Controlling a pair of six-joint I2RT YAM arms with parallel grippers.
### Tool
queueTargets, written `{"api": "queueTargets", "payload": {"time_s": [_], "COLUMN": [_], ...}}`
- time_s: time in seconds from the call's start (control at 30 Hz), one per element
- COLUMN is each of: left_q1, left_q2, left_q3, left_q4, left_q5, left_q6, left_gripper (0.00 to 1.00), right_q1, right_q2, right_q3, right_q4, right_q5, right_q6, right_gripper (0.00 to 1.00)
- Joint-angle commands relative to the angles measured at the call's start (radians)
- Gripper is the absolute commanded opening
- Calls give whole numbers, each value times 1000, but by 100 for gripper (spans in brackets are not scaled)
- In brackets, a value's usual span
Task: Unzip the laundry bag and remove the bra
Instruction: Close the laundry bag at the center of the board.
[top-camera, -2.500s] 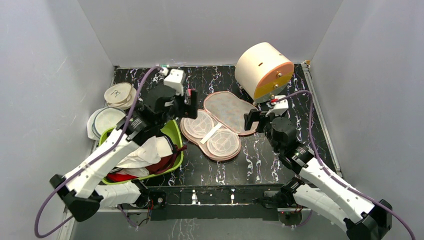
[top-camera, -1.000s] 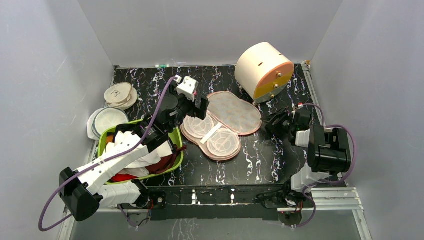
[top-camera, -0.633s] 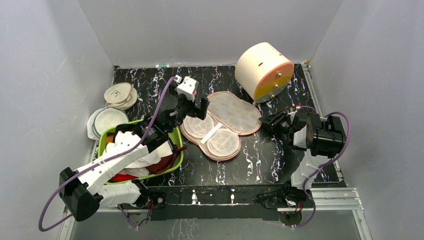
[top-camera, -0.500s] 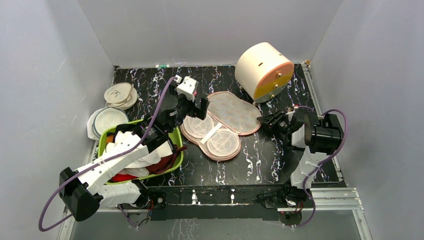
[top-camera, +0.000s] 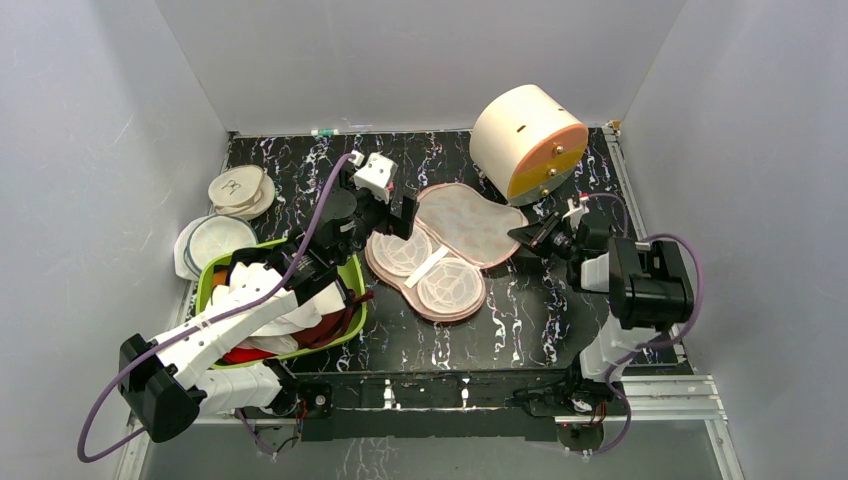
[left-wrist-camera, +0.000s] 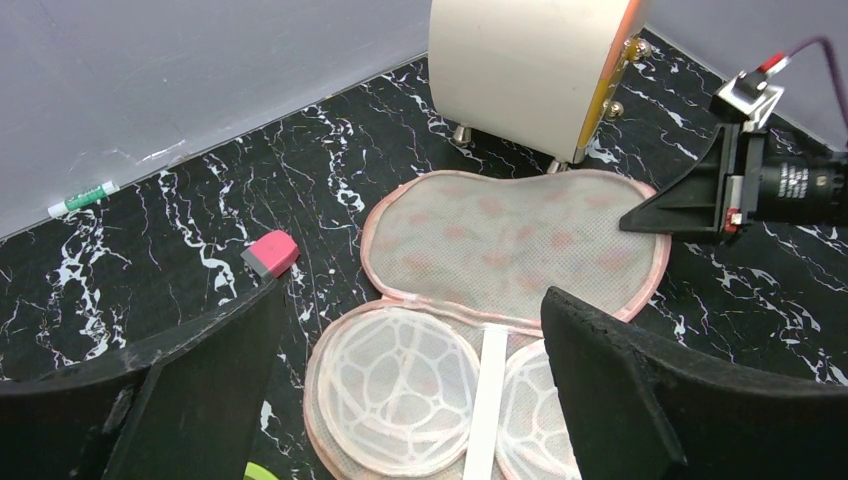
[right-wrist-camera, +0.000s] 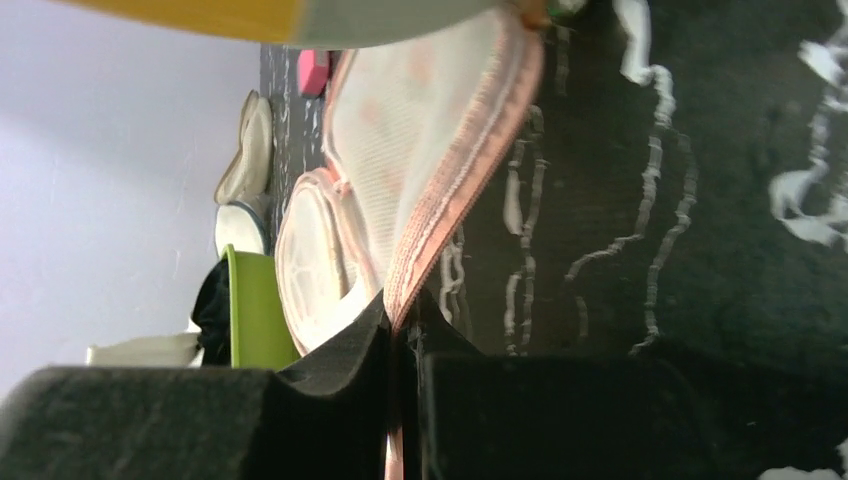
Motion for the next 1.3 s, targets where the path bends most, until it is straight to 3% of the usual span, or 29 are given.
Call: {"api": "queueTargets", "payload": {"time_s": [0.0,0.27,0.6,0.97,1.27], "left_q1": [-3,-3,-3,-2,8], "left_q2": [2,9,-14,-14,-22], "left_q3": [11,12,-6,-1,-8], "left_q4": [18,17,33,38,54], "left_q5": [-1,4,-45,-436,-458], "left_q6": [-9,-15,-11,6,14], "left_gripper": [98,98,98,98,98], "right_q1": [43,241,591,917,1190], "right_q2": [-166,-384,-643,-603,-409], "right_q3": [51,105,5,53,183], "right_q4": [-186,-499,-561,-655,-752], "right_q5": [45,253,505,690,846], "right_q6": [-264,-618,-907,-1017,-1078], "right_gripper": [1,0,0,0,0]}}
